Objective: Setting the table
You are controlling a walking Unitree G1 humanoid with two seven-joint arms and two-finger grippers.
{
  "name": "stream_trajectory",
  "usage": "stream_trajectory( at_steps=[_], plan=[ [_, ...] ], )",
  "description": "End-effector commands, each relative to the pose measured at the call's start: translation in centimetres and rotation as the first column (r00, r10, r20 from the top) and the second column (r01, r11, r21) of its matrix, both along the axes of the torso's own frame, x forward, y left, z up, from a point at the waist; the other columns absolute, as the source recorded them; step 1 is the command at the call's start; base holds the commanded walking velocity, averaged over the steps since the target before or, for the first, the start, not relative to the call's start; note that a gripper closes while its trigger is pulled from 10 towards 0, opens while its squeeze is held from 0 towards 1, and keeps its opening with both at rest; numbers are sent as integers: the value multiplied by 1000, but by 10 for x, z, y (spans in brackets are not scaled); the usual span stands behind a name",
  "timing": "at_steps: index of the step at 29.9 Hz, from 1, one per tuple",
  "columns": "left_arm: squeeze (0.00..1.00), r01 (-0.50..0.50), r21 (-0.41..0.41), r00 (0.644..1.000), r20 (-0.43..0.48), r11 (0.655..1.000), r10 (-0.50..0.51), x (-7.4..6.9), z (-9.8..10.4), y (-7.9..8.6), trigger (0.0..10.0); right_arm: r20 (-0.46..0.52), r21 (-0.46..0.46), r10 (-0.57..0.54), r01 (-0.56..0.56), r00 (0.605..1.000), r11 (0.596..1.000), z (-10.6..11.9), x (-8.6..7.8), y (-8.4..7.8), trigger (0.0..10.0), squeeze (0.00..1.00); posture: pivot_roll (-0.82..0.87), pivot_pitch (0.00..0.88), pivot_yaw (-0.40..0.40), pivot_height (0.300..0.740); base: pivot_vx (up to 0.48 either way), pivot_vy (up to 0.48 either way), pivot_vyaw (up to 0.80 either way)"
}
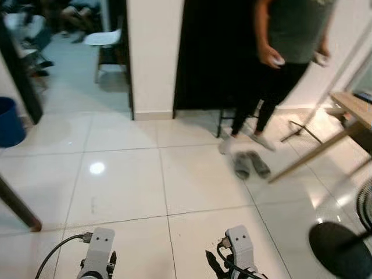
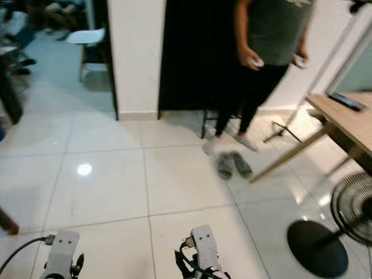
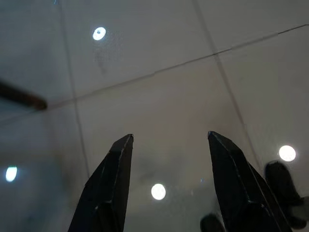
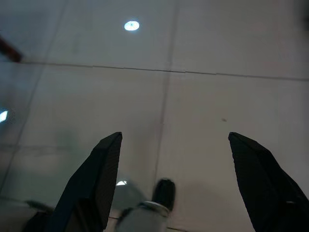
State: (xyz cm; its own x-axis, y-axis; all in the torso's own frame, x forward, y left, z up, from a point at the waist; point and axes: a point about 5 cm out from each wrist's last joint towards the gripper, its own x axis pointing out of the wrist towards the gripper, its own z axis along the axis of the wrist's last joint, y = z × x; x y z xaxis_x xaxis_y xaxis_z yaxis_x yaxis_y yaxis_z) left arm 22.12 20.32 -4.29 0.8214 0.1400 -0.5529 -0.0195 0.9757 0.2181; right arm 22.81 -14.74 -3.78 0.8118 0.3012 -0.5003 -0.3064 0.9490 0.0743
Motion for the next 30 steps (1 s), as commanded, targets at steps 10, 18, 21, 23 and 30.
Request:
stream_trajectory(
  at_steps=[10,18,21,23,30],
  plan=[
    [0,2,-10,1000,-15,1000,-2,-4,-3,-2,10000,-5,-6,-11,11,1000,1000,-1,-1,-4,10000,0,-12,0,20,740,0,0,-748],
    [0,-1,-12,1000,-16,1000,0,-3,-4,-2,10000,-6,-6,-11,11,1000,1000,-1,-1,-4,10000,0,-11,0,19,740,0,0,-748],
    [0,0,-13,1000,-16,1000,0,-4,-4,-2,10000,-6,-5,-11,11,1000,1000,-1,-1,-4,10000,0,-12,0,20,740,0,0,-750],
    [0,0,-13,1000,-16,1000,0,-4,-4,-2,10000,-6,-5,-11,11,1000,1000,-1,-1,-4,10000,0,-12,0,20,740,0,0,-744],
    [0,1,-13,1000,-16,1000,-1,-4,-4,-2,10000,-7,-5,-13,13,1000,1000,-2,-2,-4,10000,0,-12,0,20,740,0,0,-749]
  ],
)
